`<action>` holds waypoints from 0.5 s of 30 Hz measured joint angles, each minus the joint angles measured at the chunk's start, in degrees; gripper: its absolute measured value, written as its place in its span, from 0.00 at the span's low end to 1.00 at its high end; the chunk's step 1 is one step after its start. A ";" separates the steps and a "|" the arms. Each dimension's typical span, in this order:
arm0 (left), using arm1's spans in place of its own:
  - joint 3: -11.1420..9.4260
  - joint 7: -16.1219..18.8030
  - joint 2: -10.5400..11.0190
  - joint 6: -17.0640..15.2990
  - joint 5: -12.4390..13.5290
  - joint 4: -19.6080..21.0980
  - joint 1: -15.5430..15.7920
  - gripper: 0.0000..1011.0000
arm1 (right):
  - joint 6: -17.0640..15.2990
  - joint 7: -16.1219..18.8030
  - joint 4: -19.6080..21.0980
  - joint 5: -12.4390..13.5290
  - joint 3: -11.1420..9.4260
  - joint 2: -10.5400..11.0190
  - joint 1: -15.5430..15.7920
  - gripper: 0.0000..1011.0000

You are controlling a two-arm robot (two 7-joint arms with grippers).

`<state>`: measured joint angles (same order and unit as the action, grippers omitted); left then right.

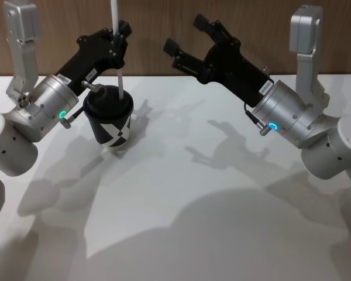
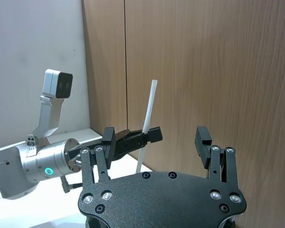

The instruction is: Pick up the straw with one hand, pass it to the other hand, and insert it into the cup.

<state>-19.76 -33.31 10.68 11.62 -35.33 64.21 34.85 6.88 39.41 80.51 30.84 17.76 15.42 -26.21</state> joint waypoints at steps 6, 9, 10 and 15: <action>-0.36 -0.15 0.20 -0.61 -0.30 0.65 -0.39 0.22 | 0.00 0.00 0.00 0.00 0.00 0.01 0.00 0.99; -0.46 -0.16 0.31 -0.66 -0.32 1.22 -0.64 0.27 | 0.00 0.00 0.00 0.00 0.00 0.01 0.00 0.99; -0.55 -0.12 0.47 -0.68 -0.33 1.81 -0.91 0.32 | 0.00 0.00 0.00 0.00 0.00 0.00 0.00 0.99; -0.72 0.45 1.08 -0.82 -0.32 4.28 -2.18 0.44 | 0.00 0.00 0.00 0.00 0.00 0.00 0.00 0.99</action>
<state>-20.47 -32.86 11.76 10.81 -35.65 68.49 32.66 6.88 39.41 80.51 30.84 17.76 15.42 -26.22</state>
